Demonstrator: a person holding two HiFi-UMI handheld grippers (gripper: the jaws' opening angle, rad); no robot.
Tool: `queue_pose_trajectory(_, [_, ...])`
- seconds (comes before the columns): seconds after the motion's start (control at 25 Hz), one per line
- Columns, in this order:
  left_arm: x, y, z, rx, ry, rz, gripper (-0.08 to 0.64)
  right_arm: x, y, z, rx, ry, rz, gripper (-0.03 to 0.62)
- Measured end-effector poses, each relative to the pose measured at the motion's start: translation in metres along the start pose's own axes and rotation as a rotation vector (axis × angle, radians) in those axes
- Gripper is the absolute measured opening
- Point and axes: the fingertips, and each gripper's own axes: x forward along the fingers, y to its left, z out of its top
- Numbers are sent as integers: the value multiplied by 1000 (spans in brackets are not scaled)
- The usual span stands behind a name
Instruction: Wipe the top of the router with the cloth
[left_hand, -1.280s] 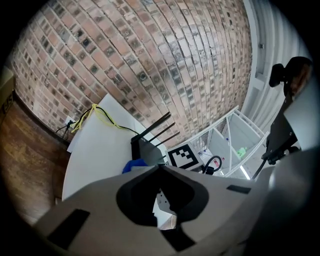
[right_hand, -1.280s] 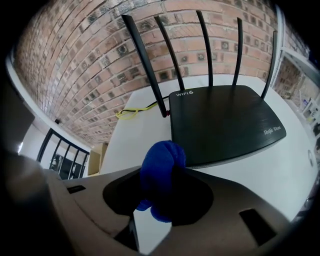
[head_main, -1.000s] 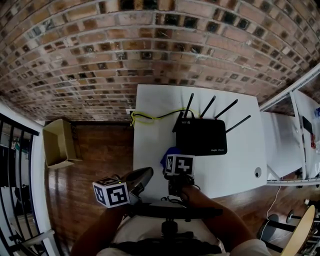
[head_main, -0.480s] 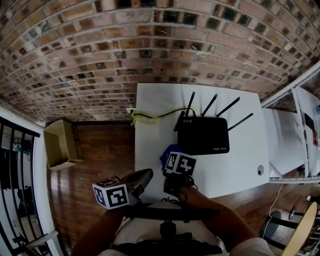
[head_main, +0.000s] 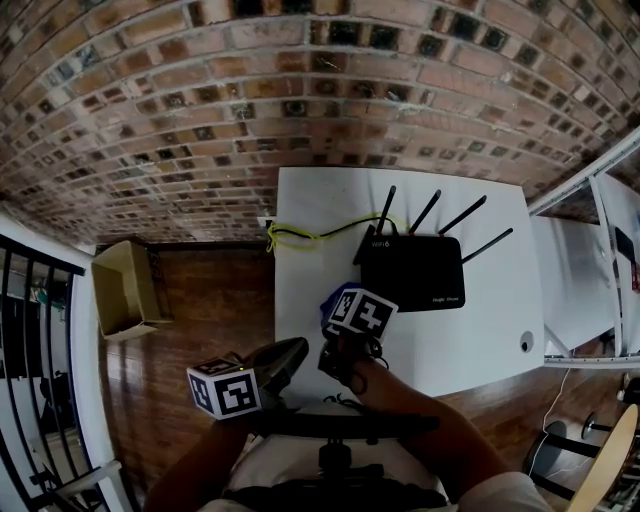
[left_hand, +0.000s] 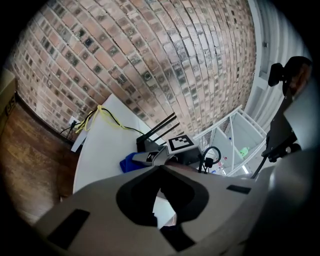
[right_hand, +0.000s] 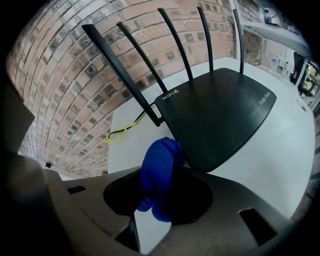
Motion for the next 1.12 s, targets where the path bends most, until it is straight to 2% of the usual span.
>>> queue_pose_trajectory(0.12, [1,0,-1,-14,5,-8,25,5,4,8,12,-15,-9,133])
queue_pose_trajectory(0.48, [2,3,11,10,-13,12,25,16,13,34,56,-36,-12,133])
queue_pose_trajectory(0.72, [6,8,31,55,-47,40,25,21,20,48,6,-42,5,133])
queue_pose_trajectory(0.96, [16,9,39,21,-56,22,25,24,24,53,-46,-37,24,133])
queue_pose_trajectory(1.12, [19,8,41,25,-56,19,25,20,33,52,-79,-33,84,133])
